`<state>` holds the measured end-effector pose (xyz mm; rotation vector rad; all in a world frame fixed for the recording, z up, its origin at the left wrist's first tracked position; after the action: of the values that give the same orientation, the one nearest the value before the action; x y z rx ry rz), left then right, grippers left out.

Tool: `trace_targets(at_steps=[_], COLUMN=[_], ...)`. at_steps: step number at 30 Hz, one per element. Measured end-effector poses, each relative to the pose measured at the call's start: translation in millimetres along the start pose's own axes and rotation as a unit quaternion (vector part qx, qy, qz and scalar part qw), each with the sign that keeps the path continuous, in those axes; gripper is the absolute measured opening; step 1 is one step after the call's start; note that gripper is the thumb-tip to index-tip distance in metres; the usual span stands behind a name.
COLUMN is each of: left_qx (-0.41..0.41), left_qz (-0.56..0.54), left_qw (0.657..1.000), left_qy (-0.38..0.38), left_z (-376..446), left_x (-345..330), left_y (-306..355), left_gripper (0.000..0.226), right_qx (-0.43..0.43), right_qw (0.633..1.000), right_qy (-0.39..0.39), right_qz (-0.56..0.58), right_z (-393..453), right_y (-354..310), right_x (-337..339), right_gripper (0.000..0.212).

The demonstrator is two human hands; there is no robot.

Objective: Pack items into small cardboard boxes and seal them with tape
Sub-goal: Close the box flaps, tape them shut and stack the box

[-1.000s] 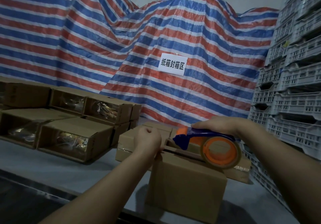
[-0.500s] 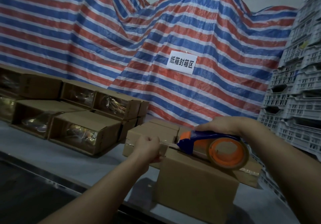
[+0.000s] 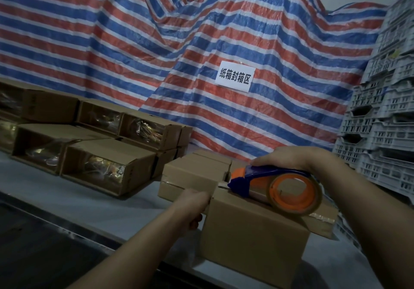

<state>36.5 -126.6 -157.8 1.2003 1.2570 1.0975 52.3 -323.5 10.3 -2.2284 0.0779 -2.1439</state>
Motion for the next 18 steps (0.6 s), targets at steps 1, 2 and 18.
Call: trace_targets(at_steps=[1,2,18], left_qx=[0.006,0.012,-0.049], left_qz=[-0.009,-0.018,0.137], left_qw=[1.000,1.000,0.987], left_qy=[-0.013,-0.023,-0.066], left_z=[-2,-3,3], left_x=[-3,-5,-13], left_y=[-2,-3,43], left_gripper=[0.012,0.012,0.046], right_qx=[0.002,0.005,0.035], right_qw=[1.000,1.000,0.999], right_qy=[-0.001,-0.001,-0.021], right_qz=[0.000,0.000,-0.016], right_z=[-1,-1,4], right_y=[0,-1,-3], right_x=[0,0,-2], right_gripper=[0.048,0.048,0.045])
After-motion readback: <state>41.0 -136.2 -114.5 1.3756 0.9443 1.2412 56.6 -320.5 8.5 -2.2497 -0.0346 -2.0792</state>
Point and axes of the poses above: each hand's wrist, its own z-axis towards the middle knuckle, its own x-axis out of the back of the hand, y = z × x, the point moved 7 cm from there along z, towards the middle knuckle, and after that the axes turned 9 degrees about -z, right-handed, at the moved point
